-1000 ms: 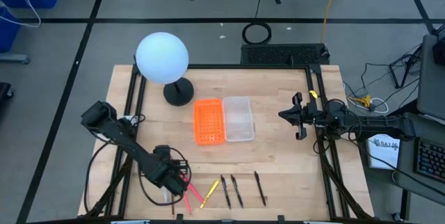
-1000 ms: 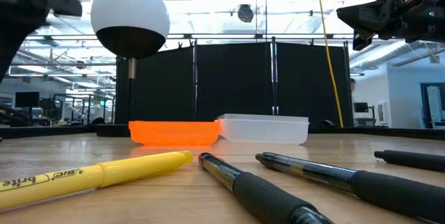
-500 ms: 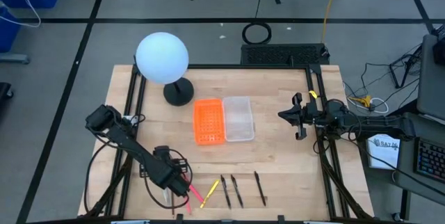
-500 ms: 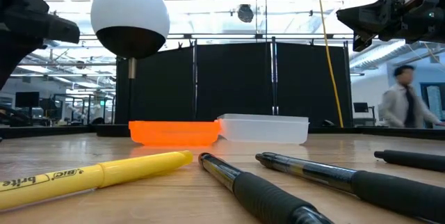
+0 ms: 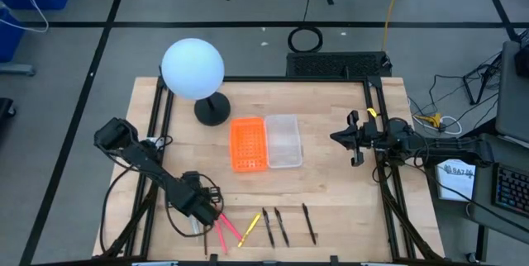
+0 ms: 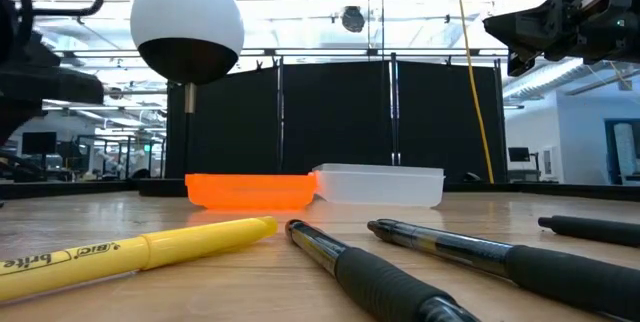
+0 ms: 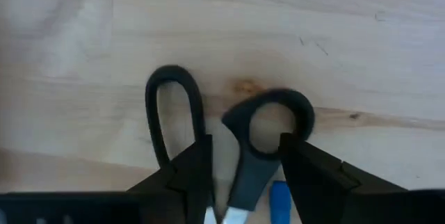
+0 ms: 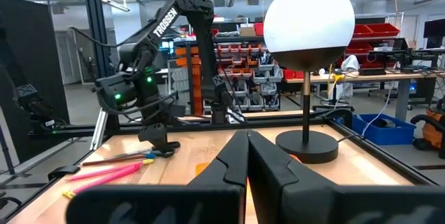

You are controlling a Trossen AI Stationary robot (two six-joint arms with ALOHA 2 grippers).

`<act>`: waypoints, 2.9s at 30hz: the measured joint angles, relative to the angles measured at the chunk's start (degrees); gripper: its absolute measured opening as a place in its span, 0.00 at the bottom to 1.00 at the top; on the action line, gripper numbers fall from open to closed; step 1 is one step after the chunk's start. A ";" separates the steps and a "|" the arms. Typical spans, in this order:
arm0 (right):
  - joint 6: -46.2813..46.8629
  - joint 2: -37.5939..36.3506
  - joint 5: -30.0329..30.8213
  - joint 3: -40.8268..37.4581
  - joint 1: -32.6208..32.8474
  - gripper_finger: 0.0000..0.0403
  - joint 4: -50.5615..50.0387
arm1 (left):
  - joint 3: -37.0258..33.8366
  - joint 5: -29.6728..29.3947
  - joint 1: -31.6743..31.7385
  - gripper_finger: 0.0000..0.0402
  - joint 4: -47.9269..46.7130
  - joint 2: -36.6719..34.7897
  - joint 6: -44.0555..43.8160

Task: Pick & place school supplies into a supply box
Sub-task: Put the black scissors into the orange supply box

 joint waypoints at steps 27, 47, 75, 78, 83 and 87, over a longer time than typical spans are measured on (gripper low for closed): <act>0.01 0.87 0.00 0.01 -0.01 0.00 -0.63 | -8.57 -2.87 3.27 0.13 12.19 -1.75 24.18; 0.01 1.16 0.13 0.01 -0.01 0.00 -0.63 | -3.98 -34.48 4.40 0.13 2.24 -18.29 30.78; 0.01 1.39 0.04 0.00 -0.01 0.00 -0.66 | 39.49 -23.58 39.40 0.13 29.10 8.97 75.10; 0.01 1.42 0.04 0.01 -0.01 0.00 -0.61 | 41.83 -20.75 41.12 0.13 29.18 13.54 73.74; 0.01 1.42 0.04 0.01 0.01 0.00 -0.63 | 43.85 -18.68 42.73 0.13 29.20 19.39 70.83; 0.01 1.42 0.02 -0.01 0.00 0.00 -0.63 | 43.91 -17.81 43.52 0.13 28.44 21.75 68.16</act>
